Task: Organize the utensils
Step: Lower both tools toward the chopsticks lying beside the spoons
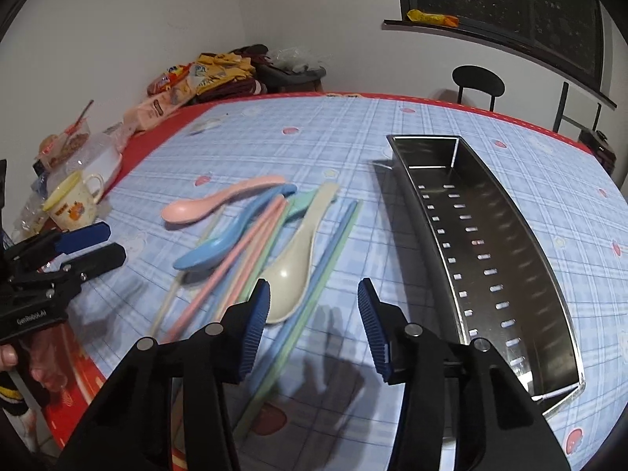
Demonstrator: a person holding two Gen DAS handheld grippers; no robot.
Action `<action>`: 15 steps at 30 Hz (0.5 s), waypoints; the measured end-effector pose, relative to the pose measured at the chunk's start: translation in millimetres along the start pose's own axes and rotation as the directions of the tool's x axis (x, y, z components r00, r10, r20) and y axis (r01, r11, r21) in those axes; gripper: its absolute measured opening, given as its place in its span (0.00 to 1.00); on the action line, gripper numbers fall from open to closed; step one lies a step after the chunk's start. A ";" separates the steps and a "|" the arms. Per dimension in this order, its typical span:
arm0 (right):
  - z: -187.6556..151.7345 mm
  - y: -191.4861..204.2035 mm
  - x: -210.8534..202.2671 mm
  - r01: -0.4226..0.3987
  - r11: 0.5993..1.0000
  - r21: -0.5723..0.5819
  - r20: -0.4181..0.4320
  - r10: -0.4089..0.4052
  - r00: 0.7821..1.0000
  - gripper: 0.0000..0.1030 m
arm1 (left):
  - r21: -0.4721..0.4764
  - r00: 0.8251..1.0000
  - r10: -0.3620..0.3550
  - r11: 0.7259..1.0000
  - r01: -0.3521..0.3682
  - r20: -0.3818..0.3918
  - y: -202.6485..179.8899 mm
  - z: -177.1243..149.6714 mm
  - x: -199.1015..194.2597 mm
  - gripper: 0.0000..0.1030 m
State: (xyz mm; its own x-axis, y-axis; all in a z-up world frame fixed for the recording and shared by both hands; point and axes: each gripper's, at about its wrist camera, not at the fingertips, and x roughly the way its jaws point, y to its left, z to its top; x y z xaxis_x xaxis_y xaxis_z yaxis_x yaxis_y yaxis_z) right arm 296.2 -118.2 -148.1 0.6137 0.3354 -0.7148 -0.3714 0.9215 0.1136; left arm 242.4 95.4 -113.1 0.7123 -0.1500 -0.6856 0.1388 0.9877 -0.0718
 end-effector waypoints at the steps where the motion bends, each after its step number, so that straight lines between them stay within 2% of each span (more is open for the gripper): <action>1: -2.2 1.2 0.4 0.001 1.000 -0.006 -0.006 -0.001 1.000 0.44 | 0.002 1.000 -0.001 1.000 0.001 -0.005 -1.6 -1.3 1.8 0.54; 7: -20.0 8.9 6.5 0.047 0.996 -0.072 -0.065 -0.052 0.997 0.44 | 0.006 0.999 -0.008 1.000 0.008 -0.037 -8.0 -7.9 16.5 0.54; 15: -26.1 15.6 13.1 0.093 0.988 -0.126 -0.077 -0.103 0.992 0.44 | -0.035 0.997 -0.035 0.999 0.033 -0.073 -4.1 -13.3 34.9 0.55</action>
State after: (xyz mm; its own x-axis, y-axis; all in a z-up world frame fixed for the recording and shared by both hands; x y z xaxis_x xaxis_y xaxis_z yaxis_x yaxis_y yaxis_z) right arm 280.2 -104.5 -173.7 0.5930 0.2224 -0.7739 -0.3978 0.9165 -0.0414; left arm 257.5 86.7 -146.3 0.6547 -0.1812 -0.7339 0.1378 0.9832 -0.1198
